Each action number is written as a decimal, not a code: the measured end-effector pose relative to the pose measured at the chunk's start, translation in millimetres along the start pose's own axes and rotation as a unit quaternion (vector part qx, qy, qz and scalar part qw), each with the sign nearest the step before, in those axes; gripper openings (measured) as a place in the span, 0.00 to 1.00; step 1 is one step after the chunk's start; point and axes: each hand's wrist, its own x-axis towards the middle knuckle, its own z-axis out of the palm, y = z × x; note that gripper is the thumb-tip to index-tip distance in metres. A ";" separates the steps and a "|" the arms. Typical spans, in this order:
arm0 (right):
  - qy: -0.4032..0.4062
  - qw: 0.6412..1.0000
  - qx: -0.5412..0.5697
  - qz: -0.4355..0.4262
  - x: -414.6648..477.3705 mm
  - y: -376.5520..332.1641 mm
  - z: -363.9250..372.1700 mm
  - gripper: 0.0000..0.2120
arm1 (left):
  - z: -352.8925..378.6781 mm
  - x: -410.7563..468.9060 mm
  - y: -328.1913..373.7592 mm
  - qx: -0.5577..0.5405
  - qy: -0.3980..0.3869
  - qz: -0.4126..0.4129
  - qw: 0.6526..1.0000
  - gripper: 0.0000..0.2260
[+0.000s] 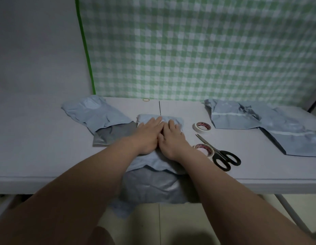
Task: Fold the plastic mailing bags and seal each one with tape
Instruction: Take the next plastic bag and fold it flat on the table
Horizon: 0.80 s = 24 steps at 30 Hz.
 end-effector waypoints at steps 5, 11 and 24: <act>0.036 0.999 -0.001 -0.006 21.8 14.4 7.6 0.43 | 2.3 22.6 -9.3 -0.005 0.004 -0.017 1.000 0.25; 0.042 0.999 -0.020 0.024 33.8 26.1 19.2 0.46 | 8.0 33.1 -12.9 0.004 -0.006 -0.043 0.999 0.25; 0.120 0.990 -0.065 -0.041 8.4 -0.8 5.9 0.23 | 4.5 -4.9 -27.1 -0.043 0.055 -0.058 0.996 0.21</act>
